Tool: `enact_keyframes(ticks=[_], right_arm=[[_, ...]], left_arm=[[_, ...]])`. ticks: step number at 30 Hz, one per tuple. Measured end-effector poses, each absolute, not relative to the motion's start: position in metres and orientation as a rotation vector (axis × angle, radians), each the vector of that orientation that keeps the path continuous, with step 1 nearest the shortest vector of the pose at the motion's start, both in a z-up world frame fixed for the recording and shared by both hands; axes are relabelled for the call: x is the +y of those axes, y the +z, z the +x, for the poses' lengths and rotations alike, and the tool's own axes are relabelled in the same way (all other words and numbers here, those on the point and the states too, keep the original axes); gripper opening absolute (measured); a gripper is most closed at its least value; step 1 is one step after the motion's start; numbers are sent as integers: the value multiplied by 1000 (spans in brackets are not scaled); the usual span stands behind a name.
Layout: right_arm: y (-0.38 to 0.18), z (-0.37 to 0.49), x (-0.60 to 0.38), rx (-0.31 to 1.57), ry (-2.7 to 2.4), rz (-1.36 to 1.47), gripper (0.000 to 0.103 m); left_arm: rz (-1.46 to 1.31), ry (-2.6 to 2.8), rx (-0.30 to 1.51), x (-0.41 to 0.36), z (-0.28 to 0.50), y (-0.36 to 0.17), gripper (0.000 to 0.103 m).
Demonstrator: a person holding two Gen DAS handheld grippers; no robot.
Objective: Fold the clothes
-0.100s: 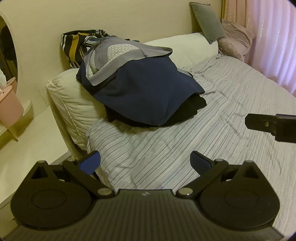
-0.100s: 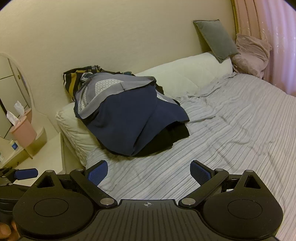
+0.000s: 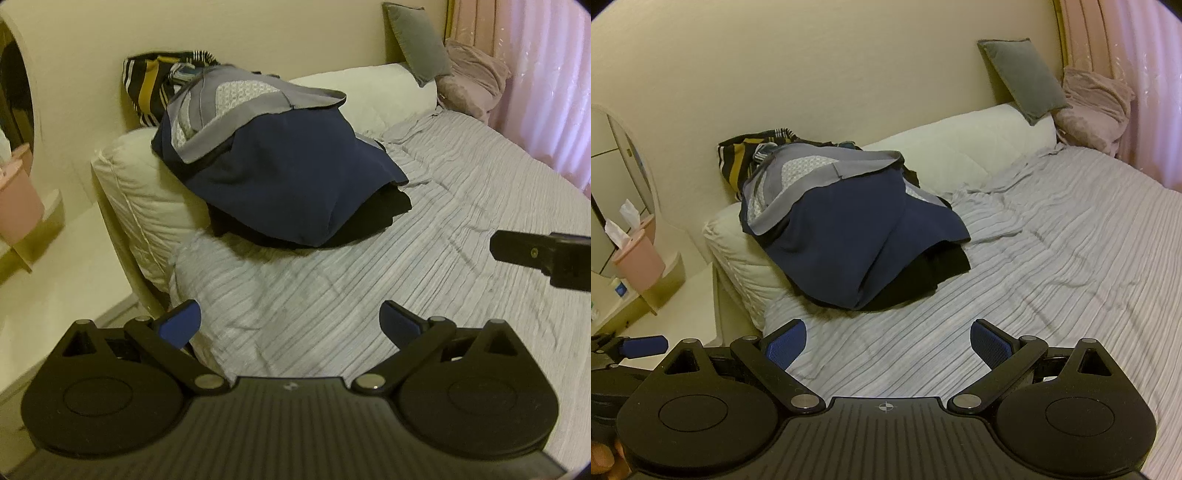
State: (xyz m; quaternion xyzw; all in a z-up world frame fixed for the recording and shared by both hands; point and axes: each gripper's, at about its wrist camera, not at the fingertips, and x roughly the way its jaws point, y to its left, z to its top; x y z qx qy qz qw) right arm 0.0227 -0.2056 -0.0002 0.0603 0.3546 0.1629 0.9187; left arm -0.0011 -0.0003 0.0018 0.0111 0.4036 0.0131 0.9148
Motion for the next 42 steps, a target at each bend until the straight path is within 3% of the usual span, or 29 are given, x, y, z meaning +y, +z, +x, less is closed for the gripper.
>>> enact_keyframes(ticks=[42], right_arm=[[6, 38, -193, 753, 354, 90, 98]], left_arm=[[106, 70, 855, 5, 11, 7, 102]])
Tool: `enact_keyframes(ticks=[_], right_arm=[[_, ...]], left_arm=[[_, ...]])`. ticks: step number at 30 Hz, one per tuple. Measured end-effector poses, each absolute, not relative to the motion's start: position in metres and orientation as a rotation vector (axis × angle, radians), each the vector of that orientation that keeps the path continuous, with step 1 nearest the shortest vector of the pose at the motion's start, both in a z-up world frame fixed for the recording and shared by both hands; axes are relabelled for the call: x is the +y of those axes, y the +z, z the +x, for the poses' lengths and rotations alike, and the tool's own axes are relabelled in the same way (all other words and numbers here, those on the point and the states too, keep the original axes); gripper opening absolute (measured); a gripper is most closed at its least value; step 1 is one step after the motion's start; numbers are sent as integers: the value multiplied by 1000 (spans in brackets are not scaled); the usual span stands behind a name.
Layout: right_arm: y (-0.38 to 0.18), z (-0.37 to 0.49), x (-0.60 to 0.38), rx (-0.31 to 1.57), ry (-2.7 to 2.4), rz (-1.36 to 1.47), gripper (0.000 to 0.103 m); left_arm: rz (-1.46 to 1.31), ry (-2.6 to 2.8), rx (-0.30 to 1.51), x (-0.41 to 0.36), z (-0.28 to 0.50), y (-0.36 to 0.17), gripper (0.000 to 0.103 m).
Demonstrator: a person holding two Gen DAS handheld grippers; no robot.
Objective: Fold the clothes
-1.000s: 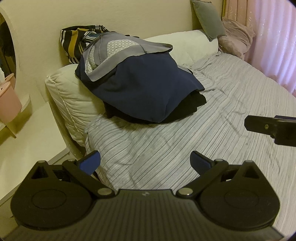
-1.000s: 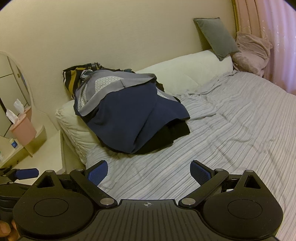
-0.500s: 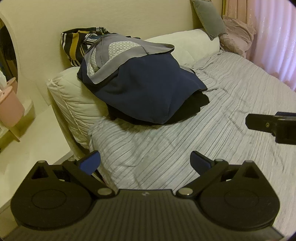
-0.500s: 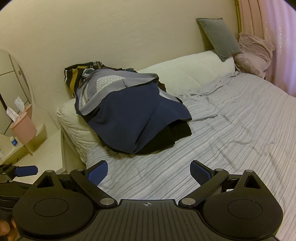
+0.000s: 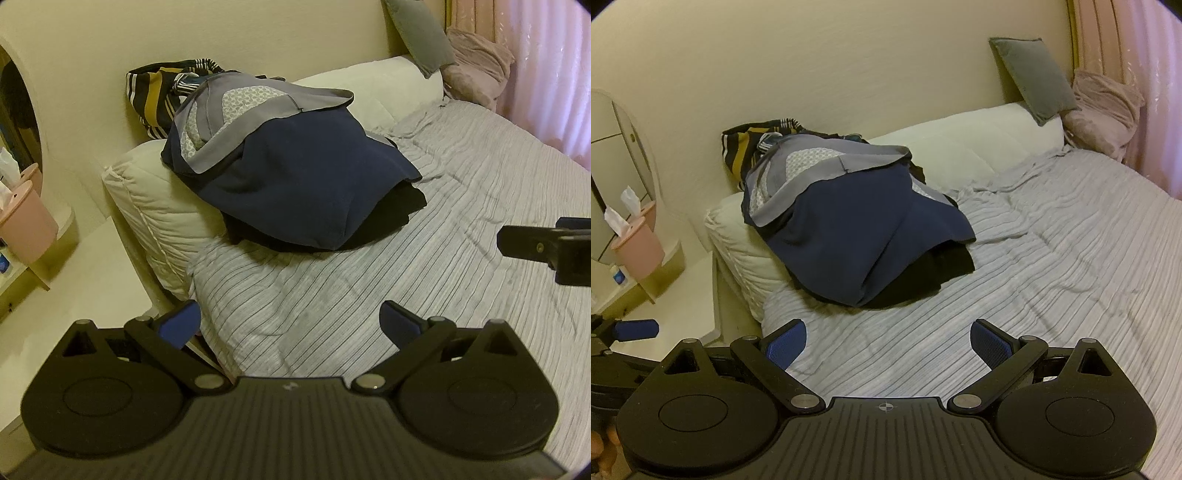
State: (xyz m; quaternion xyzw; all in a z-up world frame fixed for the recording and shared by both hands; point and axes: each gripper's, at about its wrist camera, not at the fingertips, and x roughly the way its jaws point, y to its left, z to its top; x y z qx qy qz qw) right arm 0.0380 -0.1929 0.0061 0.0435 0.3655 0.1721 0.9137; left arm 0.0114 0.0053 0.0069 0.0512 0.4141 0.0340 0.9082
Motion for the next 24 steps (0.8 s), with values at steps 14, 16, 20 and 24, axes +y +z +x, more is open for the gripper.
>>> enact_keyframes(ticks=[14, 16, 20, 24], right_arm=[[2, 36, -194, 757, 352, 103, 98], [2, 36, -195, 758, 352, 102, 98], [0, 37, -196, 766, 351, 106, 98], [-1, 39, -197, 768, 353, 107, 98]], left_arm=[[101, 61, 856, 5, 8, 0, 102], [105, 61, 856, 4, 7, -2, 102], [101, 69, 865, 5, 6, -6, 102], [104, 52, 868, 4, 4, -9, 100]])
